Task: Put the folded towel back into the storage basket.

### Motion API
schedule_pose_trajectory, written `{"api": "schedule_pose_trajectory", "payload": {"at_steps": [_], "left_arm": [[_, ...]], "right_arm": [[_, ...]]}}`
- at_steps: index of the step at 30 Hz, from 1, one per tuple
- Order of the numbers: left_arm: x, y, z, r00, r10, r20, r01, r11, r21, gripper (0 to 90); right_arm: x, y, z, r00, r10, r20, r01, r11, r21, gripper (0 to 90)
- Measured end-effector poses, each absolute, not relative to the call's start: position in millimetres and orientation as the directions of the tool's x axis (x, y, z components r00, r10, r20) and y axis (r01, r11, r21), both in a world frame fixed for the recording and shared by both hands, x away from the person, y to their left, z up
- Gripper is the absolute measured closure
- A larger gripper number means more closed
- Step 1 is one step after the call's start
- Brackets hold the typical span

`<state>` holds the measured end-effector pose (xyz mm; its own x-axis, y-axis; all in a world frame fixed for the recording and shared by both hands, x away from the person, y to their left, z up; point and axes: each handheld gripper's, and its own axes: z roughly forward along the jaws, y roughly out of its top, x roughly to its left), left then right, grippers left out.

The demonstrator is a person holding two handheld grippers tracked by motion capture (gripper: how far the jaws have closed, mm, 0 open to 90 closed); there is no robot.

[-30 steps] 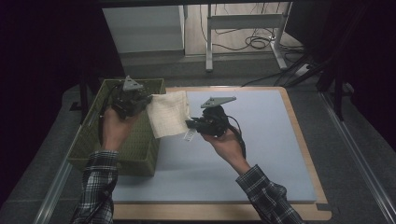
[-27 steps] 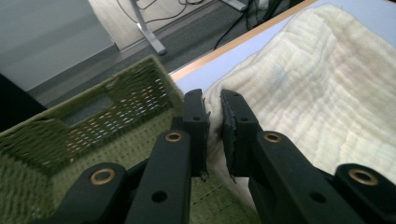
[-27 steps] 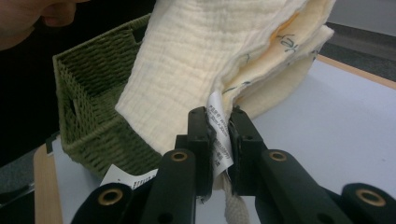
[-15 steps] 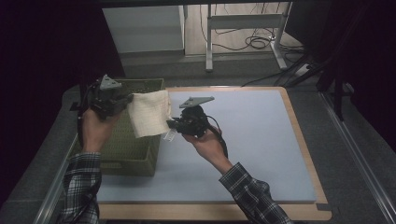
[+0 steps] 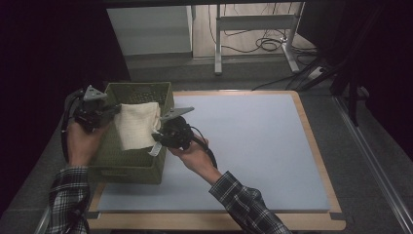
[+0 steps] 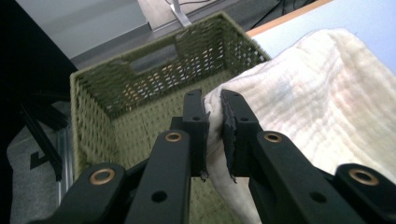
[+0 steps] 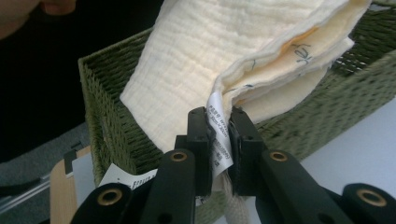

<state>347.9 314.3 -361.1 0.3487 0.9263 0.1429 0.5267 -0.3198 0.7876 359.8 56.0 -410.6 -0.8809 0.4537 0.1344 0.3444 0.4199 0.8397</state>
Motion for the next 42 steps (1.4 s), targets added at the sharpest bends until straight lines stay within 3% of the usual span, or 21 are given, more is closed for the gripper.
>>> {"api": "schedule_pose_trajectory", "payload": {"at_steps": [21,36,40,42], "left_arm": [[336.1,352.9,-406.2,0.33,0.94,0.088,0.601,-0.281,0.748,80.3],[345.7,336.4,-433.7,0.38,0.922,0.075,0.635,-0.319,0.704,79.4],[348.2,333.2,-436.9,0.381,0.921,0.077,0.643,-0.324,0.694,77.5],[350.0,331.5,-437.1,0.377,0.921,0.093,0.642,-0.332,0.691,71.9]], "right_arm": [[340.2,116.7,-447.7,-0.881,0.444,0.163,0.393,0.499,0.772,80.5],[333.8,108.5,-452.9,-0.859,0.477,0.186,0.444,0.514,0.734,79.1],[330.7,110.8,-452.1,-0.866,0.469,0.175,0.435,0.532,0.726,72.2],[330.9,112.1,-451.5,-0.872,0.458,0.173,0.427,0.536,0.728,63.4]]}}
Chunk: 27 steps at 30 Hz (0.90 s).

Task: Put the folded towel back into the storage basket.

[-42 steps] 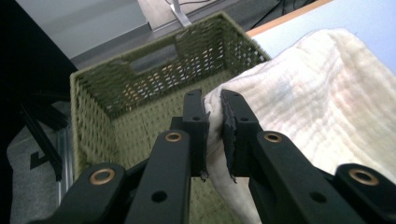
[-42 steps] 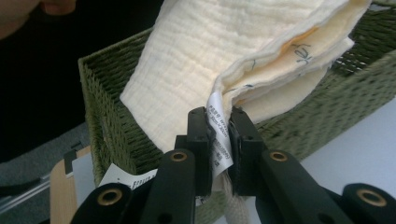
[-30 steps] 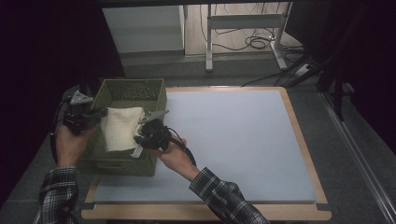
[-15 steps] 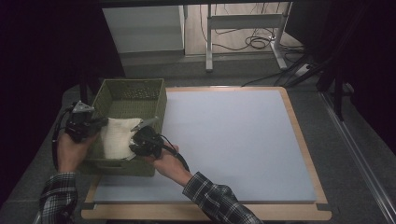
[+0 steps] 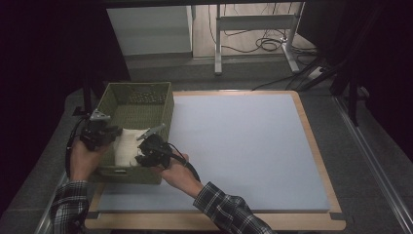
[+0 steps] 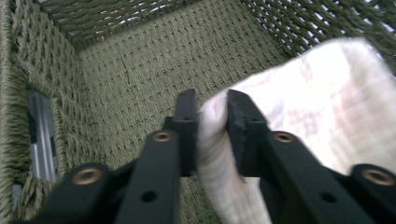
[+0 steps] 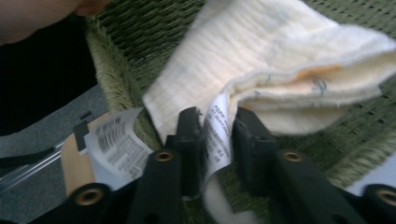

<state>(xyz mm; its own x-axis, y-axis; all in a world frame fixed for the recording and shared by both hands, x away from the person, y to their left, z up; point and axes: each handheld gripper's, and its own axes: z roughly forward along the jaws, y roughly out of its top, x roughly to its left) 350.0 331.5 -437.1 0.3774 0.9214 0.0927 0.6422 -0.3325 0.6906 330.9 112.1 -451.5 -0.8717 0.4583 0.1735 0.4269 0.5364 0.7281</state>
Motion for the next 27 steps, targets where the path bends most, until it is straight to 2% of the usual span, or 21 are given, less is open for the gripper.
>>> {"api": "schedule_pose_trajectory", "payload": {"at_steps": [13,17,27], "left_arm": [[350.9,321.5,-433.1,0.357,0.932,0.071,0.621,-0.293,0.727,47.5],[352.0,317.3,-432.1,0.352,0.934,0.057,0.62,-0.279,0.733,39.1],[354.2,309.4,-430.5,0.358,0.934,-0.005,0.618,-0.233,0.751,25.3]], "right_arm": [[340.9,95.8,-439.5,-0.881,0.455,0.128,0.378,0.516,0.769,51.2],[338.1,94.1,-435.8,-0.893,0.442,0.082,0.335,0.532,0.777,45.6],[337.5,84.4,-427.7,-0.907,0.419,0.046,0.288,0.534,0.795,35.1]]}}
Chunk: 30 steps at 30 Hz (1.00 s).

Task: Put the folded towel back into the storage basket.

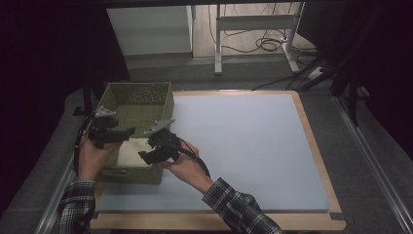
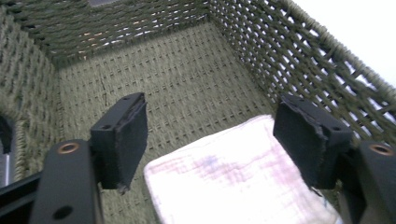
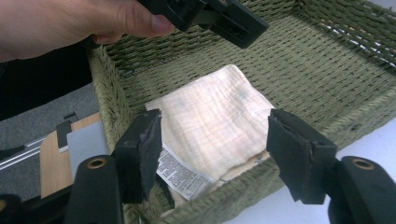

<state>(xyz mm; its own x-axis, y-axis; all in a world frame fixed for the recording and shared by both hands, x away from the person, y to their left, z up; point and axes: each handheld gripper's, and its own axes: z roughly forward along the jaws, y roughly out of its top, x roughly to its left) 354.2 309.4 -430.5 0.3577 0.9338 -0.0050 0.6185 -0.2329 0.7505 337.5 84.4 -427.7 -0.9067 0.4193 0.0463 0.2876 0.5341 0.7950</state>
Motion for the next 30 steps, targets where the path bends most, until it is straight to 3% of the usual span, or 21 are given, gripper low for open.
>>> {"api": "schedule_pose_trajectory", "payload": {"at_steps": [18,30], "left_arm": [[356.7,305.1,-428.1,0.372,0.917,-0.145,0.624,-0.131,0.77,8.7],[358.2,287.7,-426.0,0.412,0.898,-0.156,0.611,-0.145,0.778,4.3]], "right_arm": [[343.9,55.1,-428.5,-0.899,0.436,0.044,0.294,0.526,0.798,26.4],[351.0,30.4,-430.9,-0.89,0.451,0.065,0.317,0.51,0.8,20.8]]}}
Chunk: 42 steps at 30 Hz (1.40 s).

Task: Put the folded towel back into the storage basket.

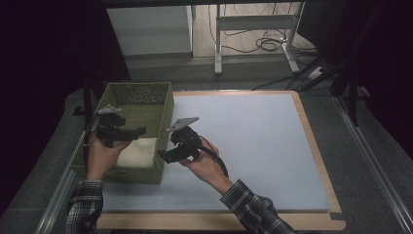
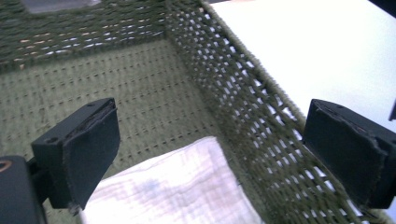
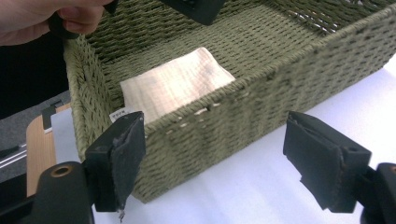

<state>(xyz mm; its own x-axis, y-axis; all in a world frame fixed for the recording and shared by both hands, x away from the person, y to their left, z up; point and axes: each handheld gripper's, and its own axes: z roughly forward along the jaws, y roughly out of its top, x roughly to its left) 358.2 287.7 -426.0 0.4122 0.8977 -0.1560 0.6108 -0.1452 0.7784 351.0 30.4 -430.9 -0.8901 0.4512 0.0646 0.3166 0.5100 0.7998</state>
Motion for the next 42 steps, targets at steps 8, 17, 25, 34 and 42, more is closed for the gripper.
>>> {"api": "schedule_pose_trajectory", "payload": {"at_steps": [8,17,25,34,42], "left_arm": [[357.7,269.8,-420.5,0.449,0.881,-0.149,0.595,-0.171,0.785,3.4],[354.3,245.2,-416.1,0.49,0.861,-0.137,0.572,-0.199,0.796,2.0],[353.3,222.5,-415.4,0.529,0.842,-0.103,0.563,-0.257,0.786,1.2],[353.6,198.6,-413.7,0.552,0.831,-0.072,0.549,-0.297,0.781,0.2],[355.4,178.9,-411.6,0.575,0.816,-0.058,0.538,-0.325,0.778,0.0]], "right_arm": [[352.0,15.6,-432.1,-0.897,0.436,0.065,0.31,0.519,0.797,15.2],[353.2,-5.5,-432.6,-0.895,0.439,0.082,0.322,0.508,0.799,11.0],[354.4,-24.5,-436.0,-0.889,0.452,0.077,0.33,0.516,0.79,9.2],[355.4,-46.8,-438.0,-0.885,0.462,0.061,0.328,0.525,0.785,7.7],[354.6,-67.7,-439.8,-0.879,0.474,0.057,0.334,0.525,0.783,6.5]]}}
